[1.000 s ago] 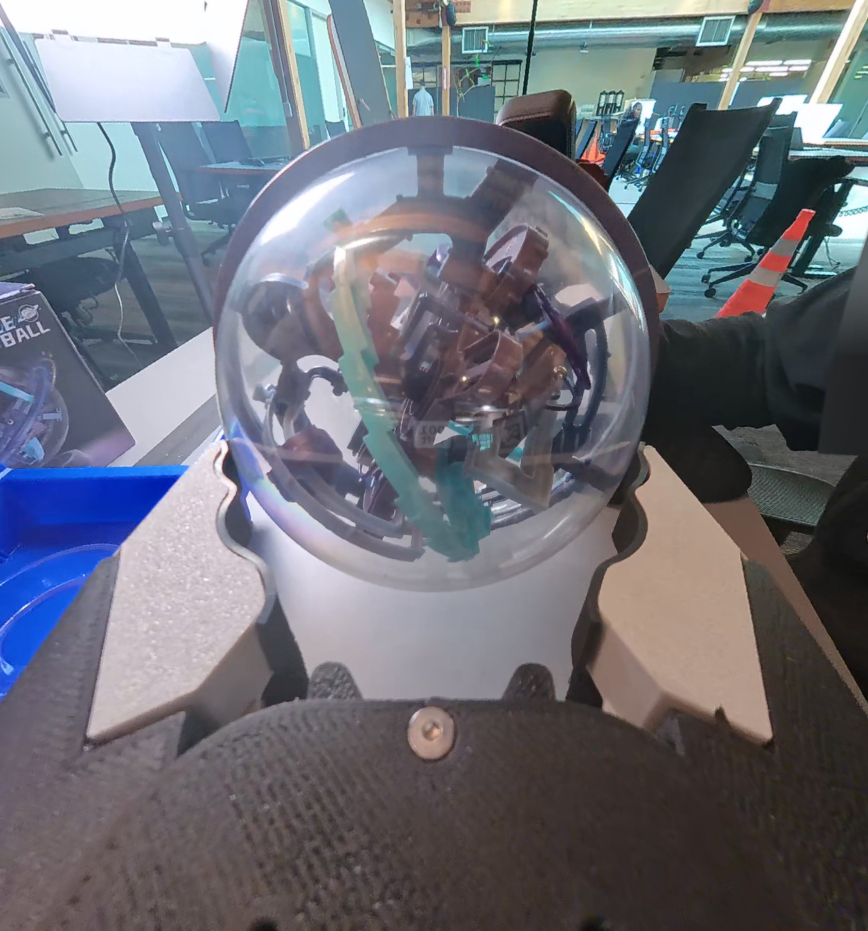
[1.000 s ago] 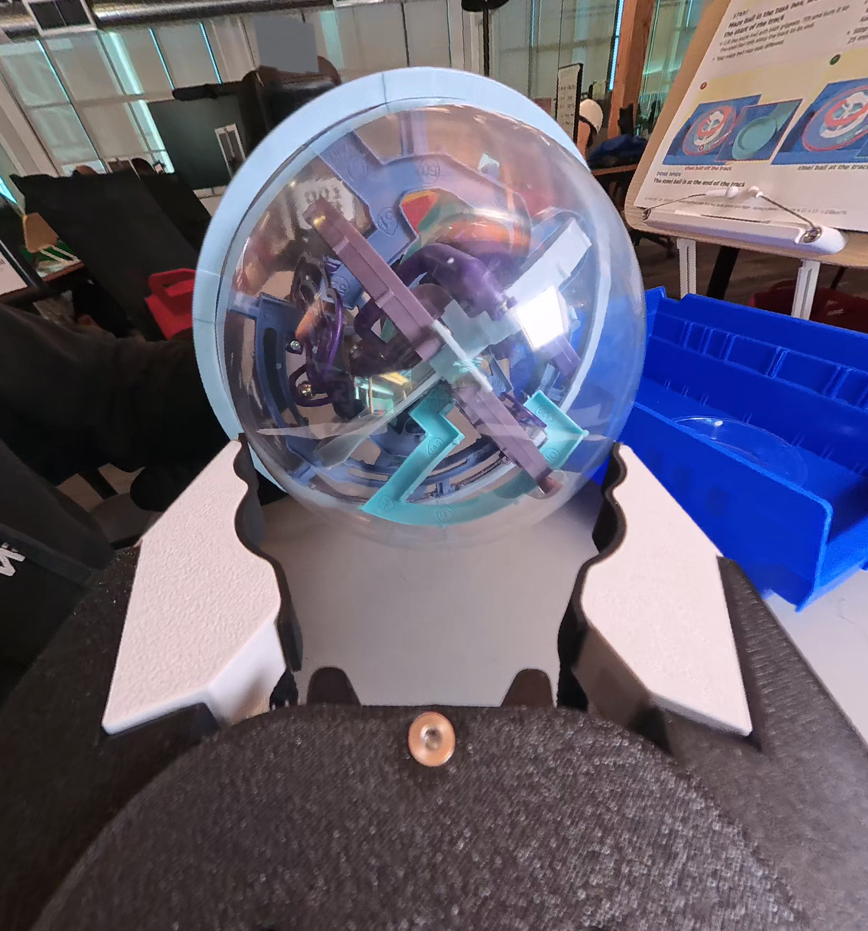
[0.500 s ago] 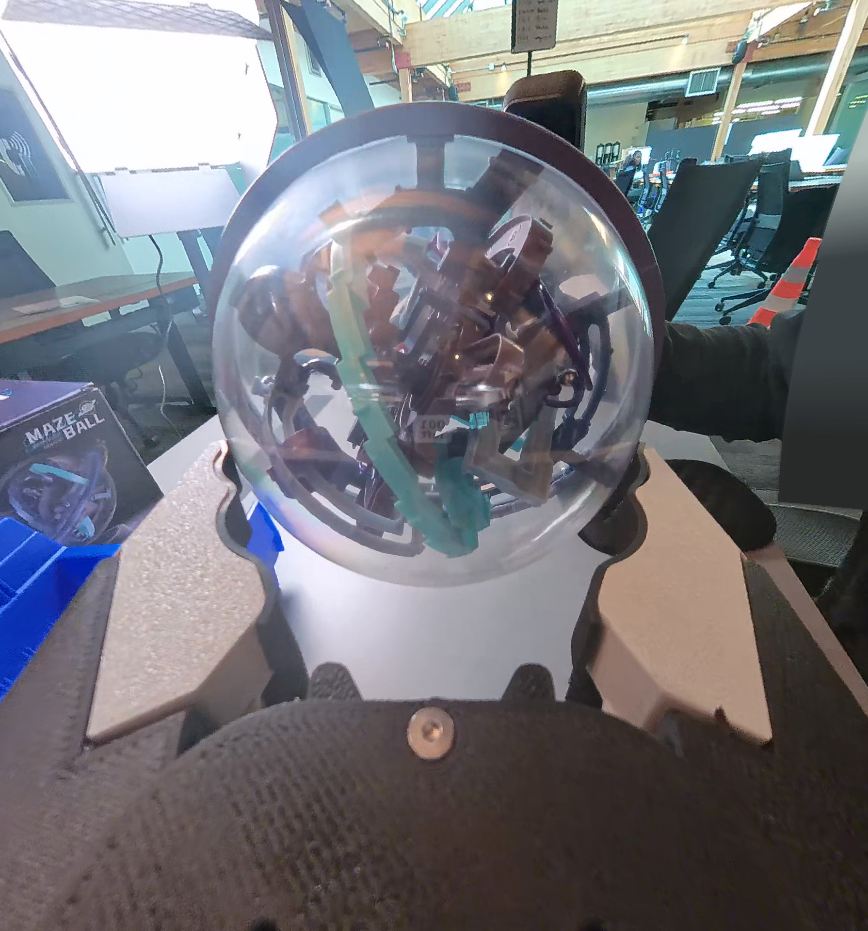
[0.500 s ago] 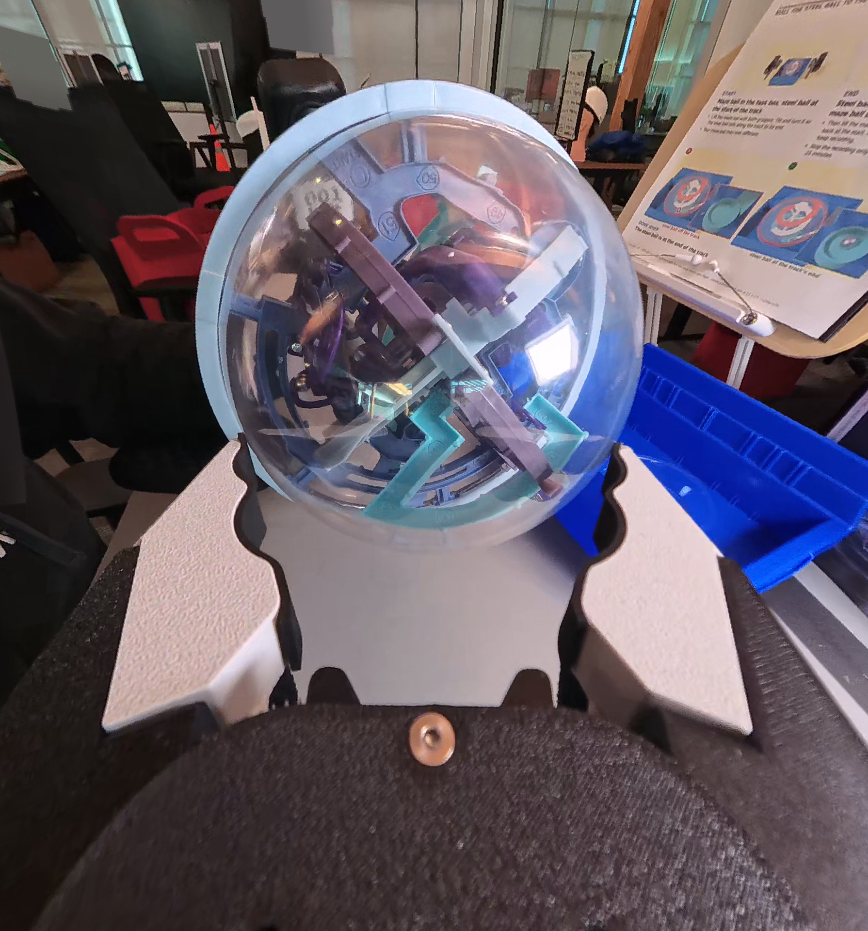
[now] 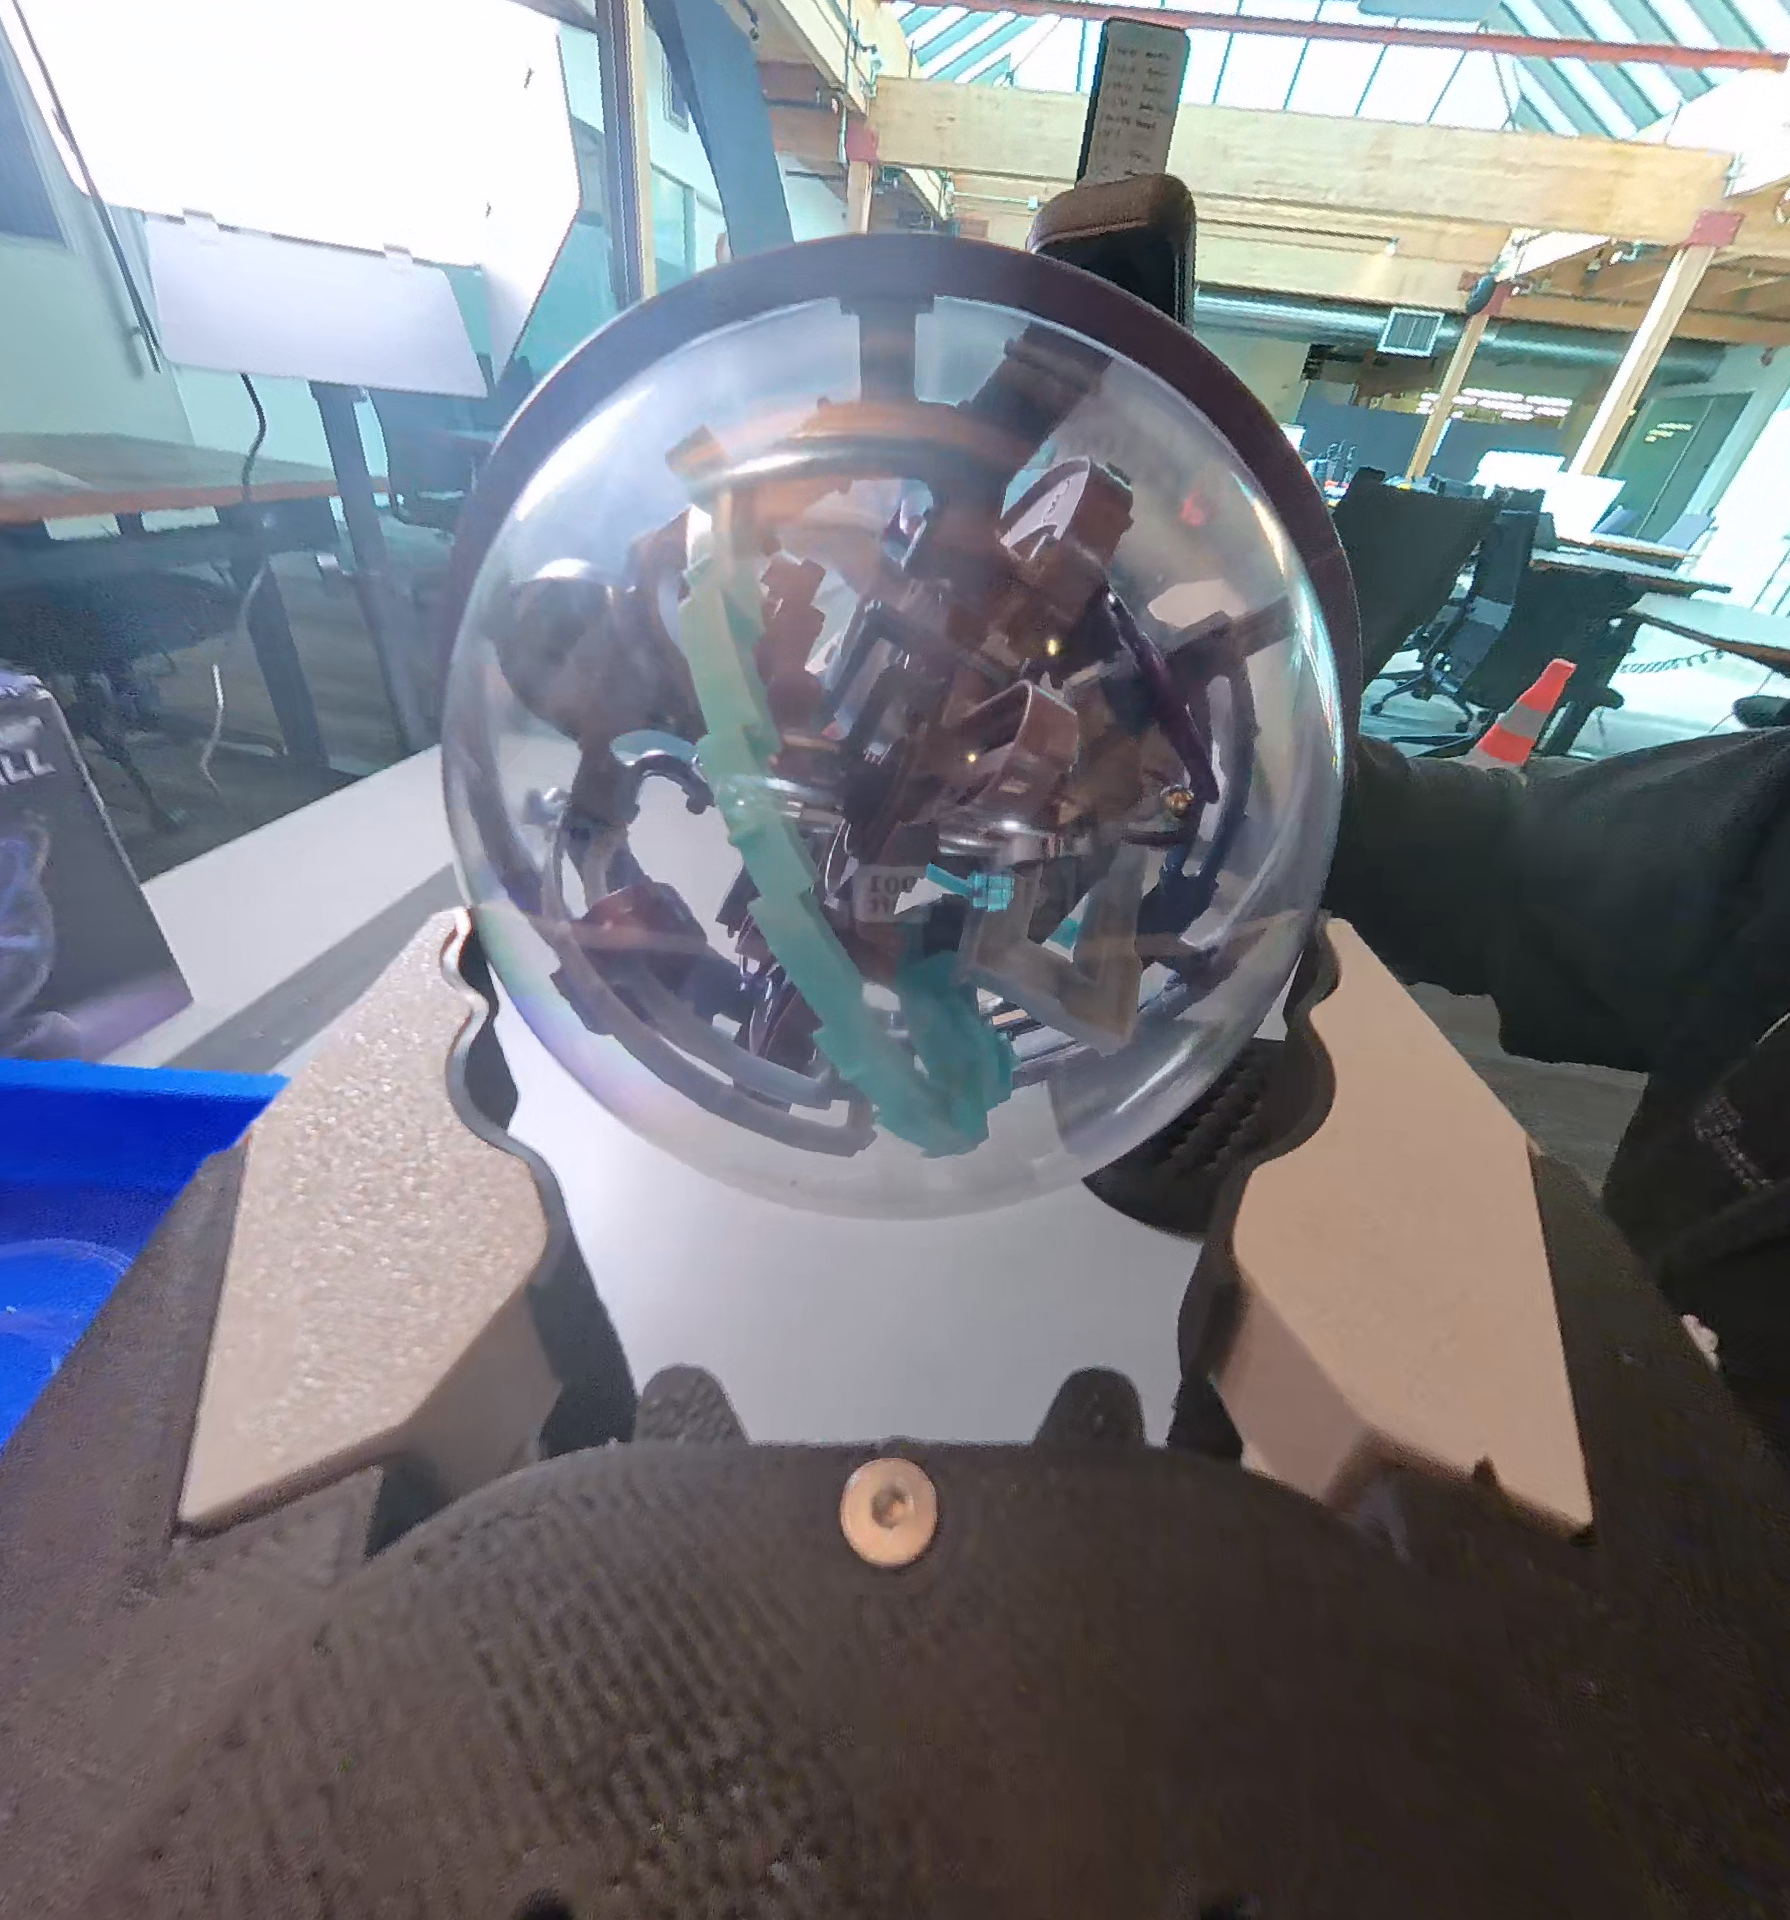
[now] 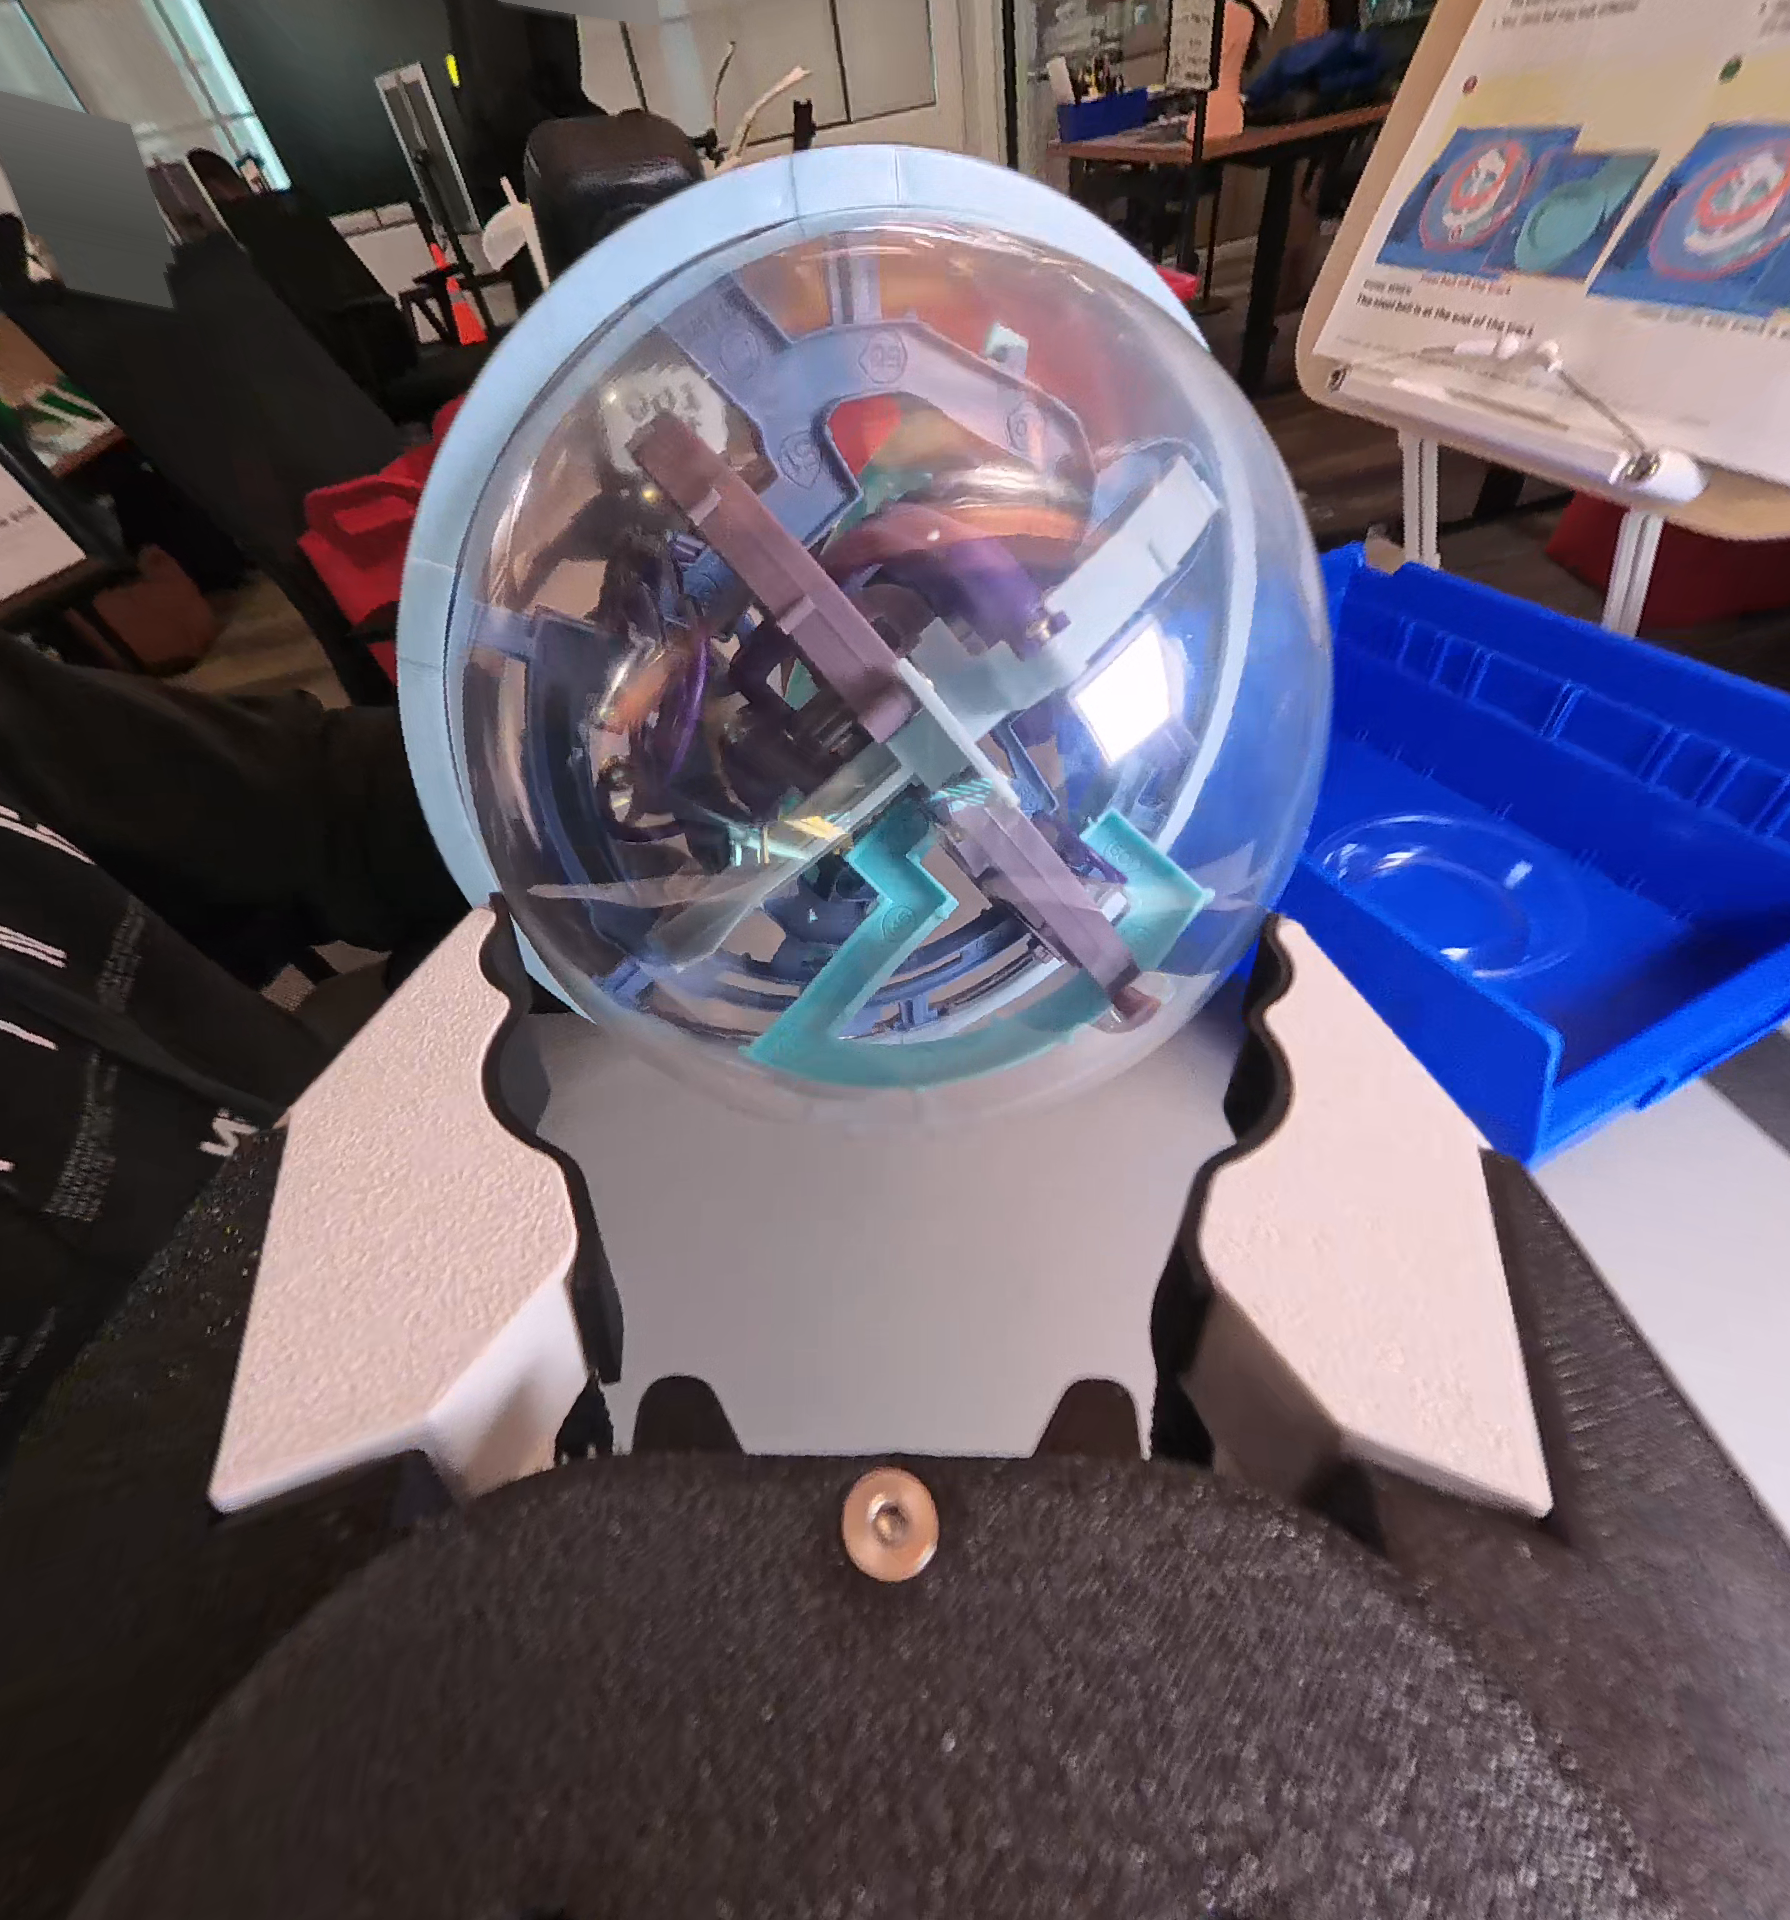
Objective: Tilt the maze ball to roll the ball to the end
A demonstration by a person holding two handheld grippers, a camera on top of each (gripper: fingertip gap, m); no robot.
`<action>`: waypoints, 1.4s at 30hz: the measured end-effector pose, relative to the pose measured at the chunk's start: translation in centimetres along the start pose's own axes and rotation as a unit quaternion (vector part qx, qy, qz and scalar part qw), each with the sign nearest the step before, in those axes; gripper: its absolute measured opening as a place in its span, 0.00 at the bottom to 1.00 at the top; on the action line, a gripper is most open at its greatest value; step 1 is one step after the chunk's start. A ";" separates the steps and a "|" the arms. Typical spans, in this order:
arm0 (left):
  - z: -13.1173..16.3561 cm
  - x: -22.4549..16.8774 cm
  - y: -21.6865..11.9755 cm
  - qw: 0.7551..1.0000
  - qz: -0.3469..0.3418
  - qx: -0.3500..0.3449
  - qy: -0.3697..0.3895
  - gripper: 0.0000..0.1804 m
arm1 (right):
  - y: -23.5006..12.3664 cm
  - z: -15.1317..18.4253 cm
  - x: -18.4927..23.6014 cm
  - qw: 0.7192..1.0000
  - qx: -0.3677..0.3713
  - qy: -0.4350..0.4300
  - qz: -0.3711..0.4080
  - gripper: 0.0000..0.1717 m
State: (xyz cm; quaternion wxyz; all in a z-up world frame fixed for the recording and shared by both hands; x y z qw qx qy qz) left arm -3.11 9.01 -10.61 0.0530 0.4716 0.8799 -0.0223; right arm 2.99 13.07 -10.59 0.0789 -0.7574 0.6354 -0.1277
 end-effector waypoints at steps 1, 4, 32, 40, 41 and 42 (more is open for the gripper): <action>0.2 0.0 0.1 1.000 0.002 0.000 -0.009 0.81 | 0.0 0.3 0.0 1.000 0.005 0.010 -0.001 0.78; 1.2 -0.1 0.3 0.999 0.011 0.000 -0.030 0.81 | -0.1 1.3 0.2 0.999 0.023 0.030 0.003 0.78; 11.7 -2.7 -0.9 0.961 0.033 0.115 -0.249 0.79 | 3.5 15.1 5.1 0.973 0.165 0.150 -0.062 0.83; 11.4 -3.1 0.0 0.965 0.042 0.123 -0.228 0.78 | 2.3 15.5 5.3 0.981 0.170 0.081 -0.044 0.84; 11.4 -3.1 0.1 0.965 0.044 0.124 -0.228 0.78 | 1.8 15.4 5.2 0.982 0.170 0.070 -0.041 0.84; 11.3 -3.1 0.2 0.965 0.045 0.125 -0.227 0.78 | 1.3 15.1 5.0 0.984 0.167 0.054 -0.035 0.83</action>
Point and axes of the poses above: each gripper's, where its closed fingertips meet, y out along the fingers, z out of its underside, x = y × z across the jaws, the point moved 2 cm from there along -y, back along the fingers, and after that the axes turned 14 degrees about z, right-handed, at the moved point
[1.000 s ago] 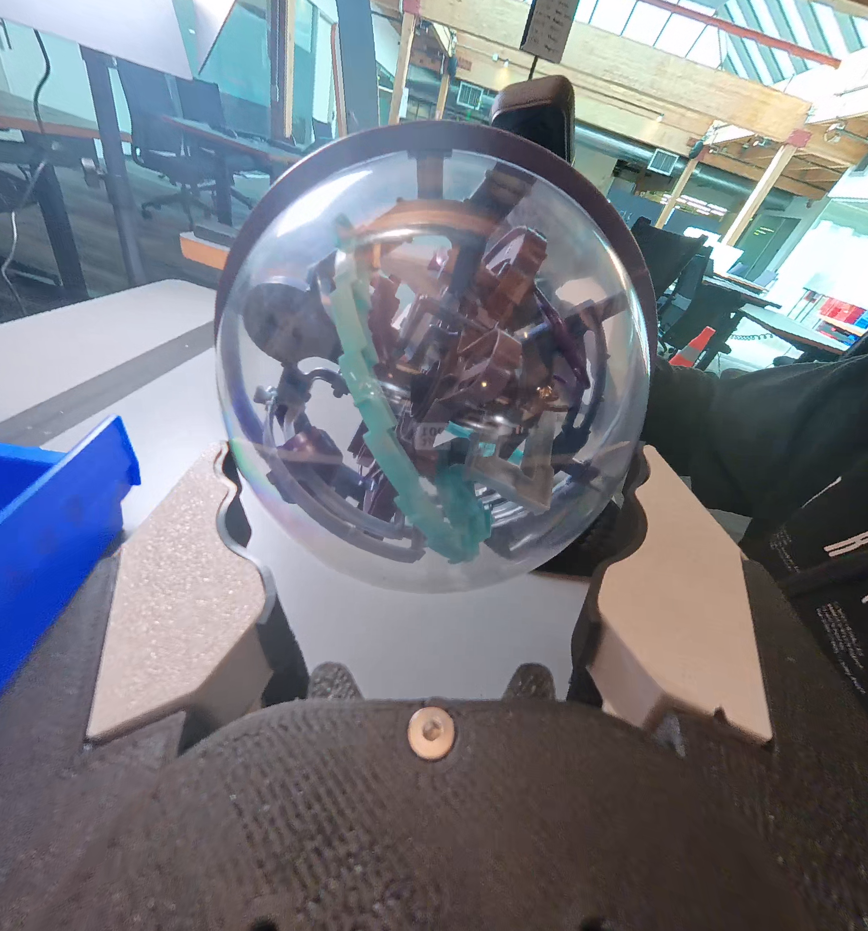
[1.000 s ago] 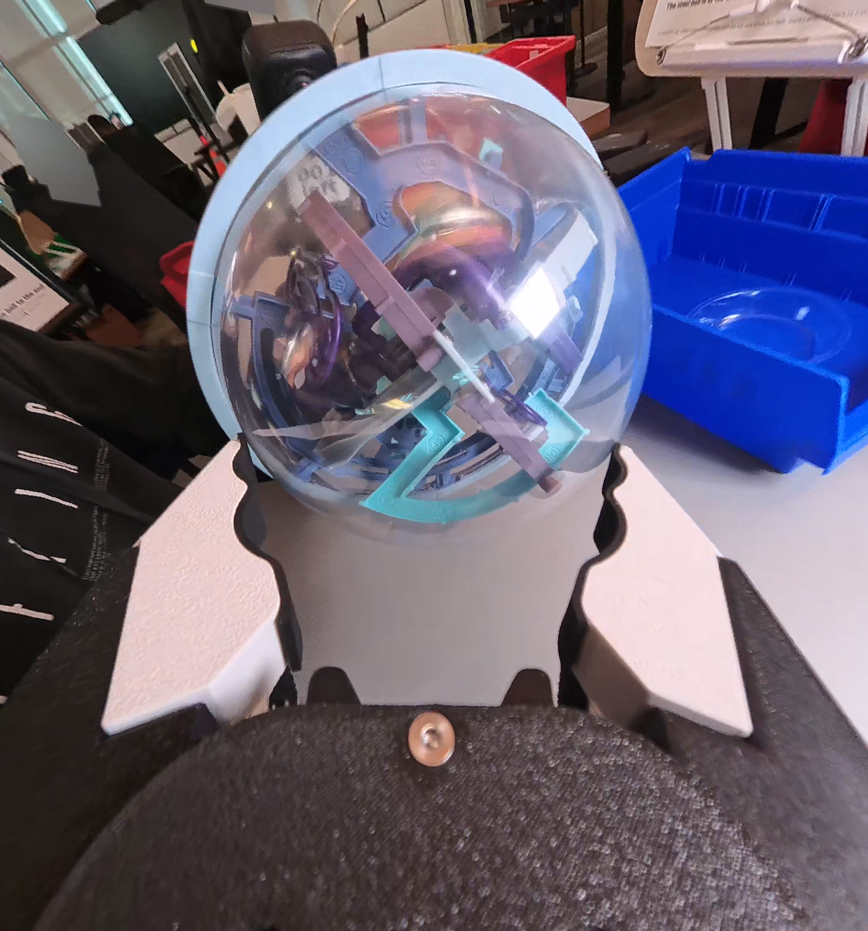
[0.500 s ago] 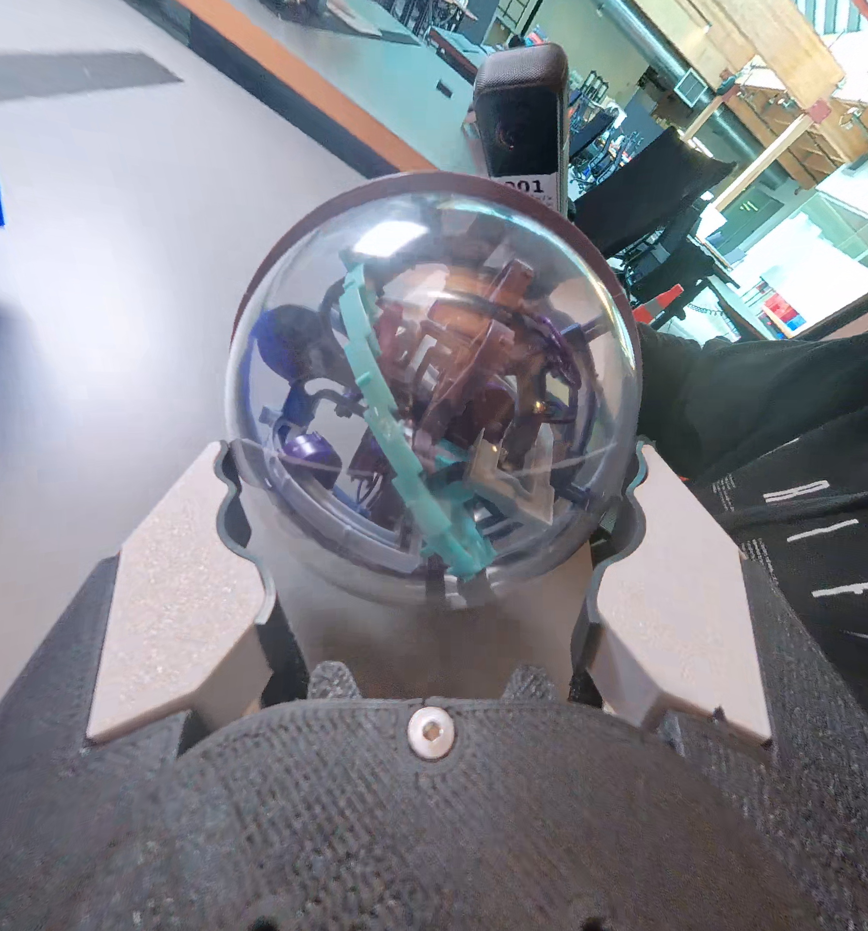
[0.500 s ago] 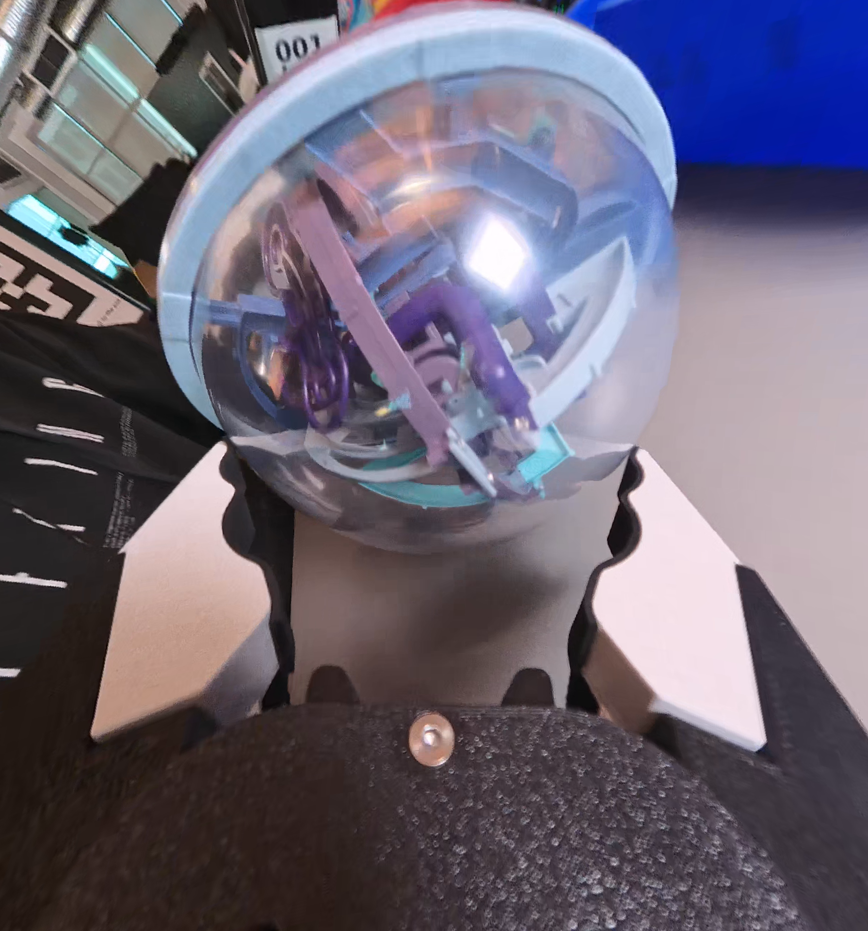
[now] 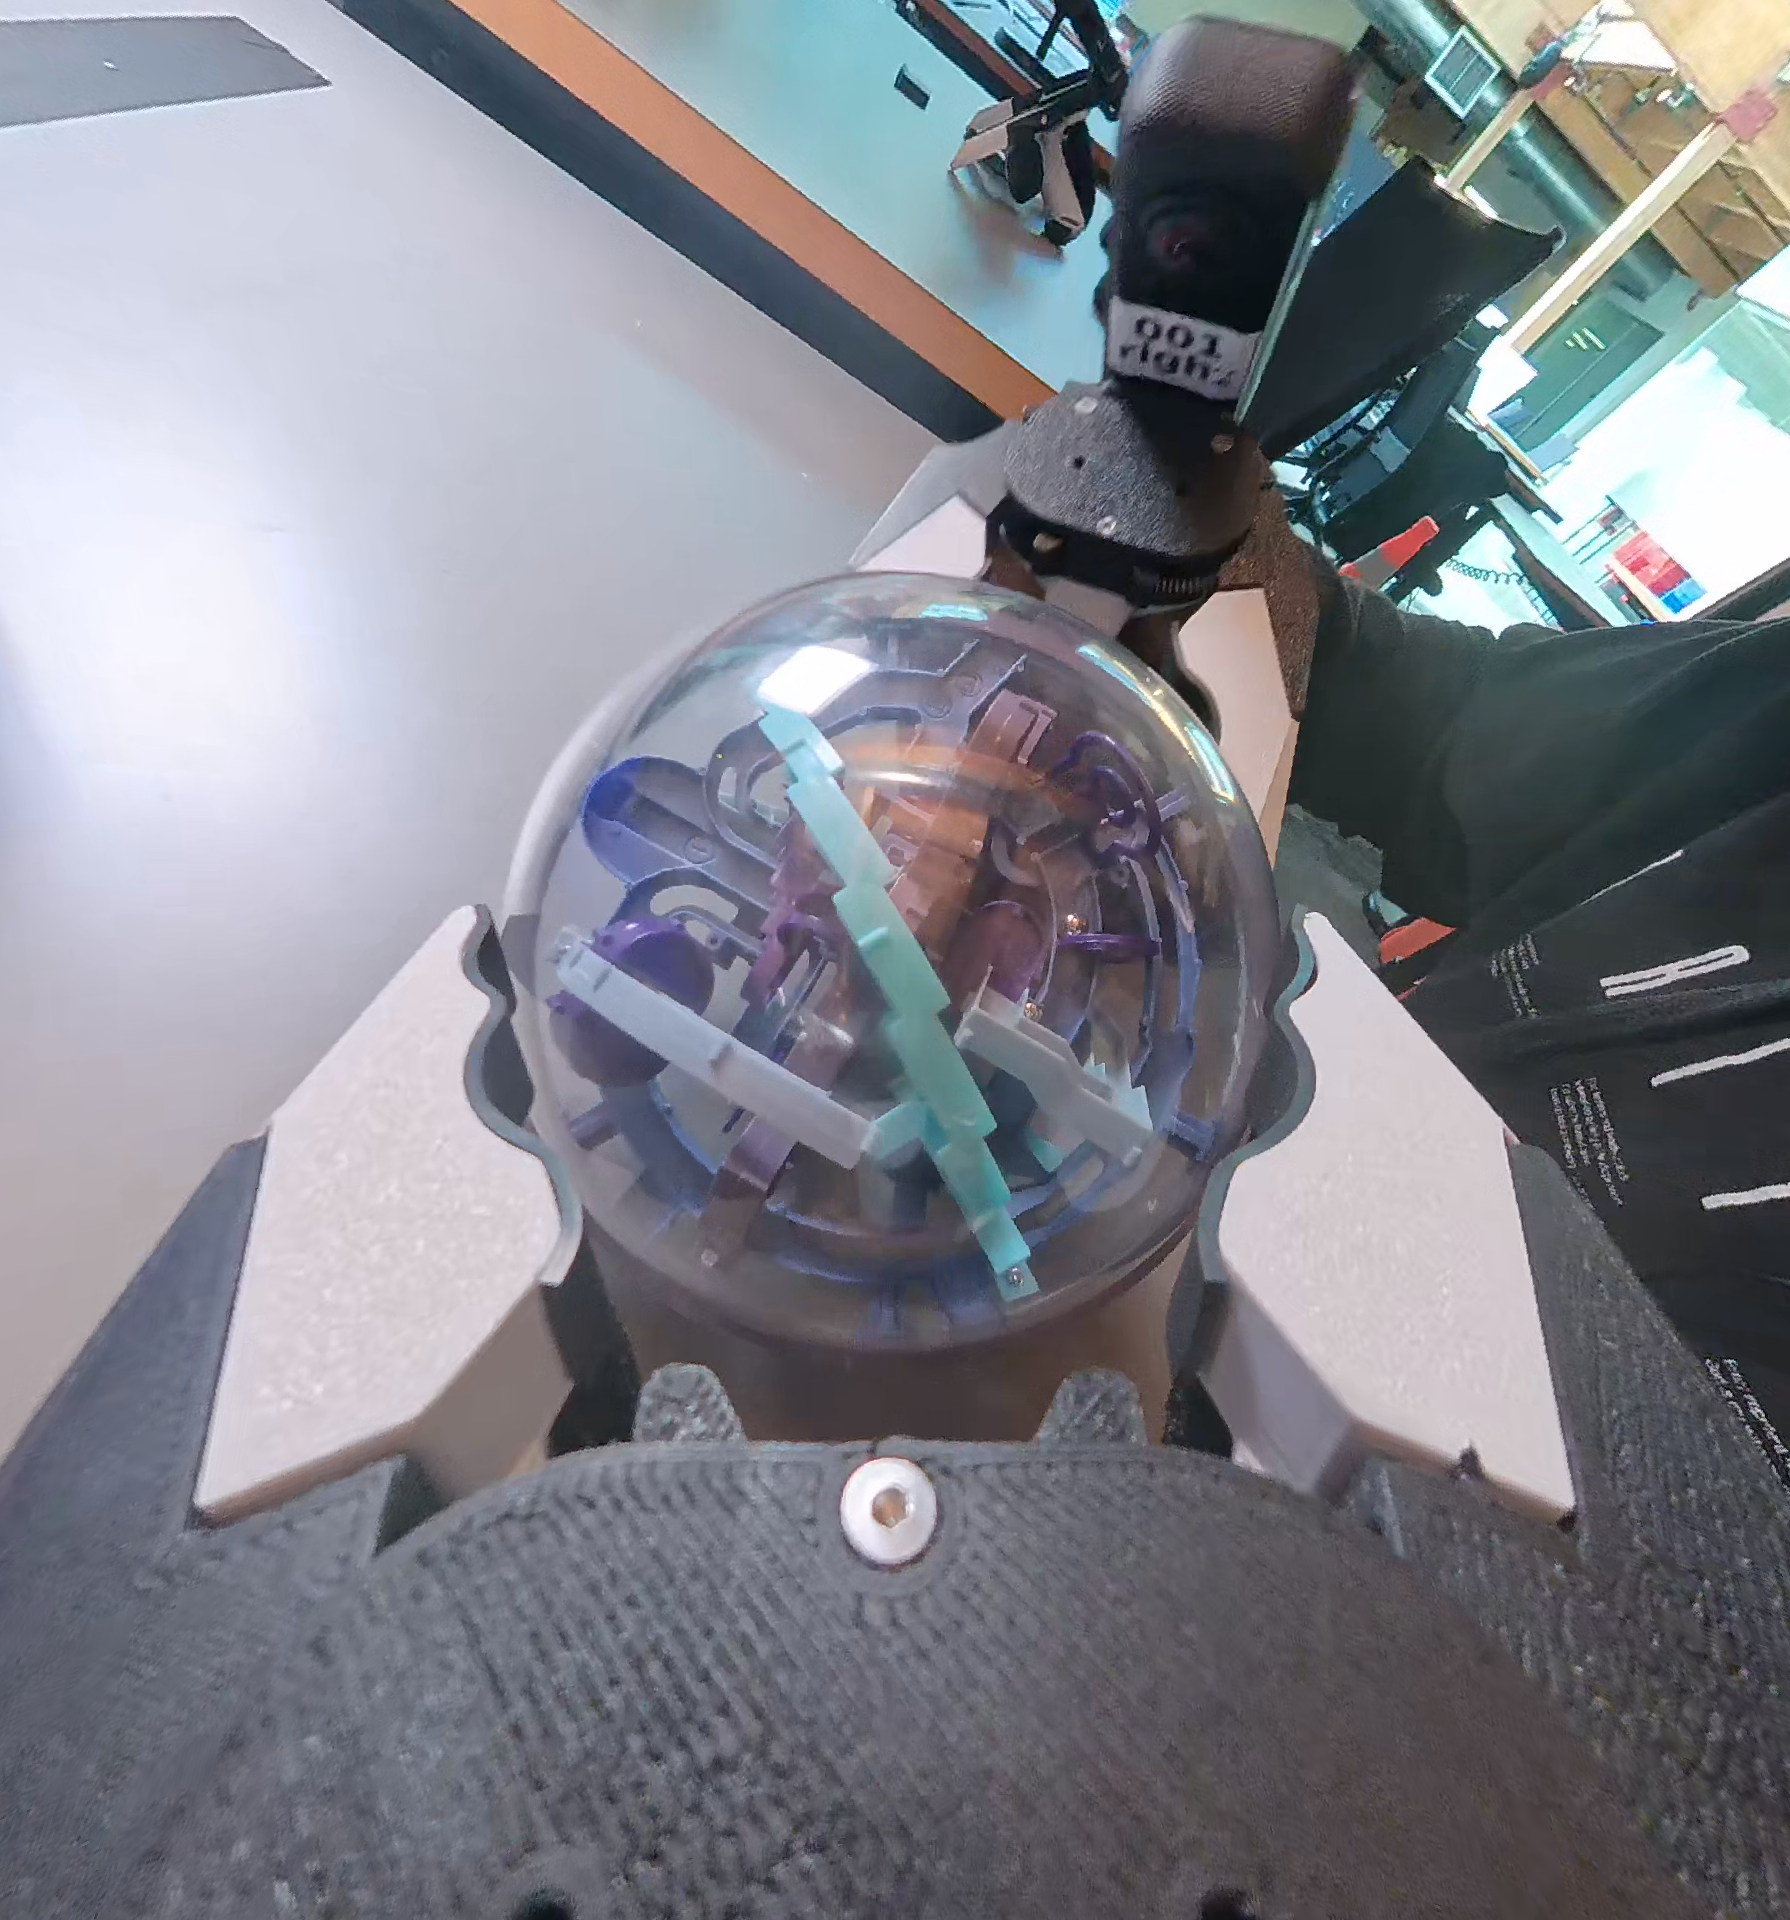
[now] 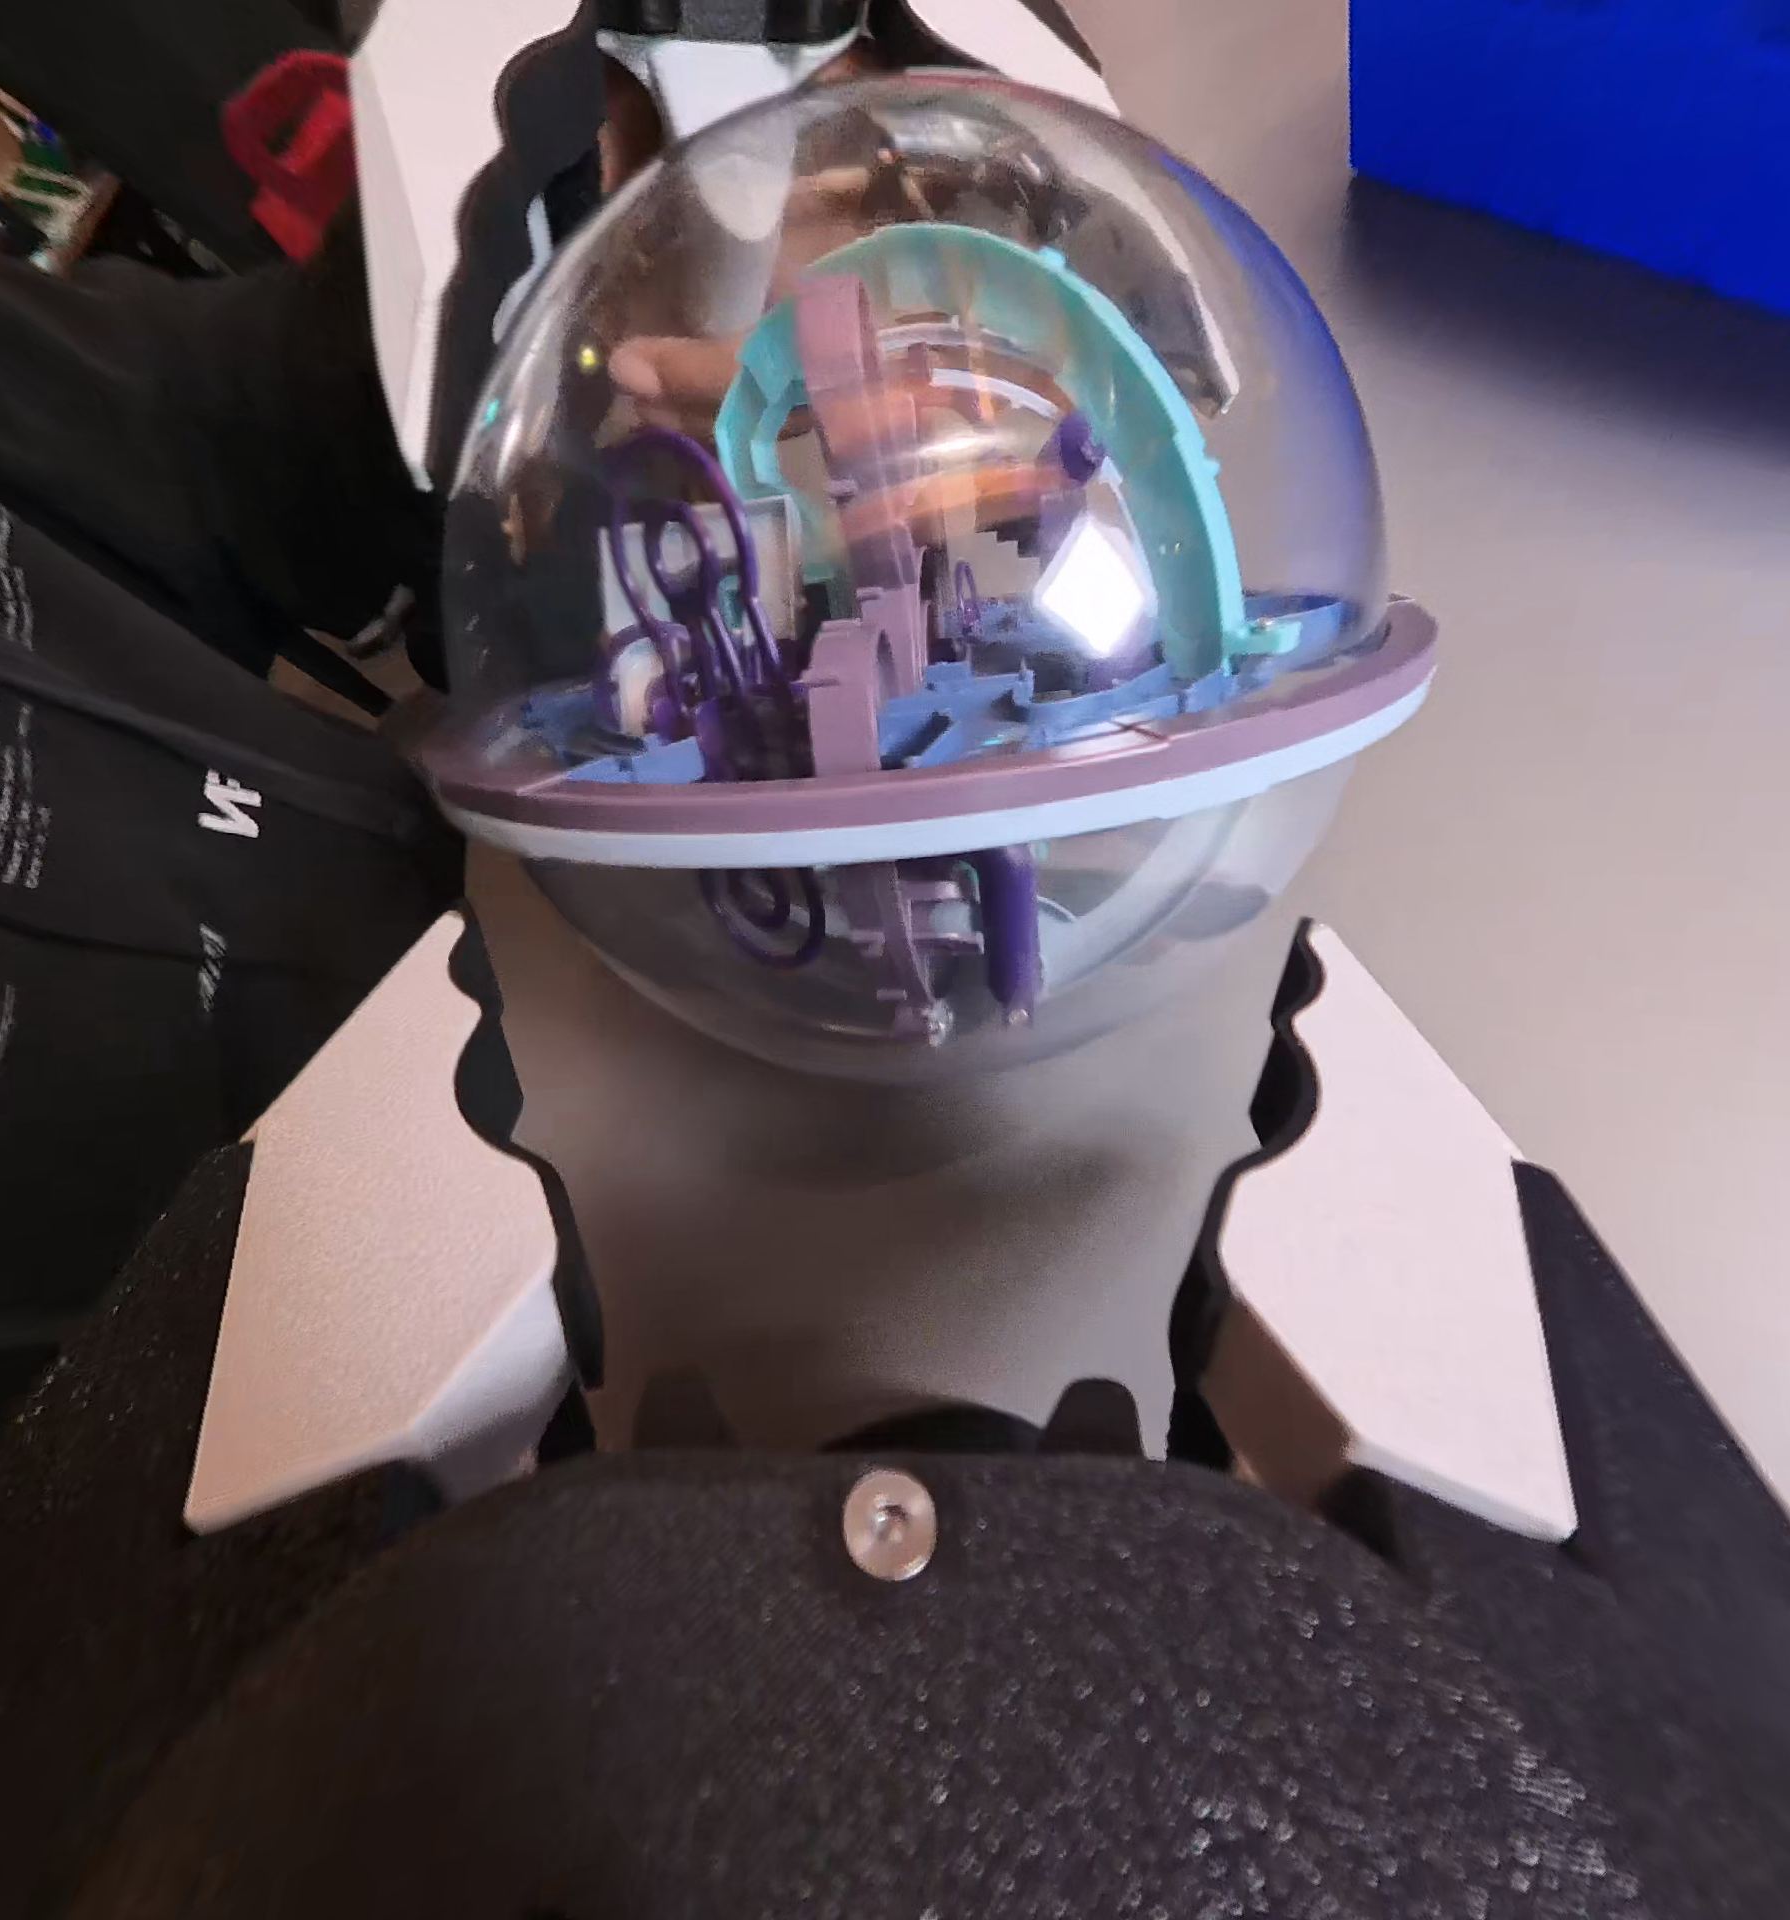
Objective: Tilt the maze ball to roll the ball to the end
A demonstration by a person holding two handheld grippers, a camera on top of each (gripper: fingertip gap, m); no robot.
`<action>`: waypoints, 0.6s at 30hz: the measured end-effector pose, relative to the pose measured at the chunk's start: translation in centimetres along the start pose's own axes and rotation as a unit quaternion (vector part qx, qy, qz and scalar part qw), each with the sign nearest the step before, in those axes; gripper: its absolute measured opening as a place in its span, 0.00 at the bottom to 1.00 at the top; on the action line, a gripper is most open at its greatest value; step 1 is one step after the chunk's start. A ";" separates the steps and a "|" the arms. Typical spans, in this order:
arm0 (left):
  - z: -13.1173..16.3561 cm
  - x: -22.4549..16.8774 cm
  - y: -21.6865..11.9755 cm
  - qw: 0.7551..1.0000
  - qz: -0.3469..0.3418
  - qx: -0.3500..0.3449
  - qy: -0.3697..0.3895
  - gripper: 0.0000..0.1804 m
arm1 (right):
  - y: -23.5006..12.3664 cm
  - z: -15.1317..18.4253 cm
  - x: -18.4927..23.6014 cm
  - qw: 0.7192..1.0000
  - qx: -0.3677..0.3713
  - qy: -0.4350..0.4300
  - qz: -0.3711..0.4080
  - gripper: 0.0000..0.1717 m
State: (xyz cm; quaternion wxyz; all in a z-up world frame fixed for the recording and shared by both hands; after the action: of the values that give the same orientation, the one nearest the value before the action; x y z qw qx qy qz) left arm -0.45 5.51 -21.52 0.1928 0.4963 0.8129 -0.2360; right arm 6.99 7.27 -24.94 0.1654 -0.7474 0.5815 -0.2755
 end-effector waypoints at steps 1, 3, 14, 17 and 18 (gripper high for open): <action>-0.1 0.0 0.1 1.000 0.001 0.002 0.001 0.78 | -0.7 -0.2 -0.2 1.000 -0.006 -0.019 0.011 0.82; -0.2 0.0 0.4 1.000 0.002 0.009 0.004 0.78 | -2.2 -1.0 -0.3 0.997 -0.024 -0.061 0.029 0.80; -1.6 -2.0 1.1 0.996 0.010 0.011 0.092 0.80 | -3.4 -1.1 -0.2 0.997 -0.063 -0.037 0.028 0.76; 0.5 -1.7 -0.6 0.995 -0.019 0.011 0.096 0.82 | -3.2 -0.3 -0.2 0.997 -0.072 -0.025 0.029 0.75; 1.6 -1.4 -0.7 0.997 -0.013 0.006 0.077 0.82 | -3.2 -0.1 -0.2 0.996 -0.076 -0.021 0.029 0.74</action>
State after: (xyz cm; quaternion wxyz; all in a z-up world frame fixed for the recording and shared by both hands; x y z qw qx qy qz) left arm -0.37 3.31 -21.89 0.1232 0.5037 0.8302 -0.2047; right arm 9.38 8.29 -23.08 0.1284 -0.7466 0.6181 -0.2101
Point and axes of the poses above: each gripper's, where its closed fingertips meet, y out along the fingers, z out of its underside, x = y × z across the jaws, the point moved 2 cm from there along -y, back along the fingers, and after that the axes turned 14 degrees about z, right-handed, at the moved point
